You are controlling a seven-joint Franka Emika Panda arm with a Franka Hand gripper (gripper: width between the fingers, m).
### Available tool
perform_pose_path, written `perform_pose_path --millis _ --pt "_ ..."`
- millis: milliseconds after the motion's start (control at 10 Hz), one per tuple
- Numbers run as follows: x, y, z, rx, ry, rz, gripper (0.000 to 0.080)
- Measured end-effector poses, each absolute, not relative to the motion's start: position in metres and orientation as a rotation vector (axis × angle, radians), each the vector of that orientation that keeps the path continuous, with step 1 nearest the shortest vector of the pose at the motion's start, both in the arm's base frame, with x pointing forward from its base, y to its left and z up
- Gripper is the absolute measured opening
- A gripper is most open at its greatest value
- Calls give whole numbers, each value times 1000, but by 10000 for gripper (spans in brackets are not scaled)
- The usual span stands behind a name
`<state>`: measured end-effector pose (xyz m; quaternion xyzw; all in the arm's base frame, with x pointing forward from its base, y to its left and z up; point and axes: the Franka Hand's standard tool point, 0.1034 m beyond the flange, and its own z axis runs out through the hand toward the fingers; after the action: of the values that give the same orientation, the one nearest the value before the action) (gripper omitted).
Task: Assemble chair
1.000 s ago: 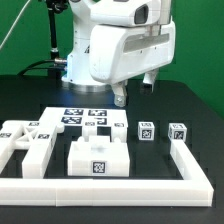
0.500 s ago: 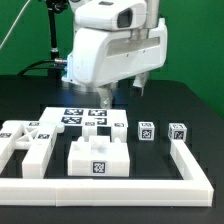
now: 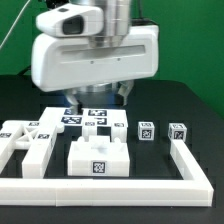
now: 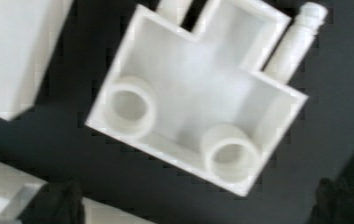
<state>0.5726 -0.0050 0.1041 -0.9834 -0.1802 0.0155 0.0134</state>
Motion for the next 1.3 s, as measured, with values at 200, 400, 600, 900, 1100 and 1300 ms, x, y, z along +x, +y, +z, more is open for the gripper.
perform_pose_path --millis 200,400,600,900,1100,1300 --pt "572 -3 103 -3073 -495 50 649" --pt "569 -23 92 -3066 -542 75 649" --pt "568 -44 80 -3086 -429 84 649" --pt "565 -39 56 -3095 -305 90 649" --pt "566 -39 56 -3095 -308 88 649" --pt "565 -39 55 -3096 -297 92 649"
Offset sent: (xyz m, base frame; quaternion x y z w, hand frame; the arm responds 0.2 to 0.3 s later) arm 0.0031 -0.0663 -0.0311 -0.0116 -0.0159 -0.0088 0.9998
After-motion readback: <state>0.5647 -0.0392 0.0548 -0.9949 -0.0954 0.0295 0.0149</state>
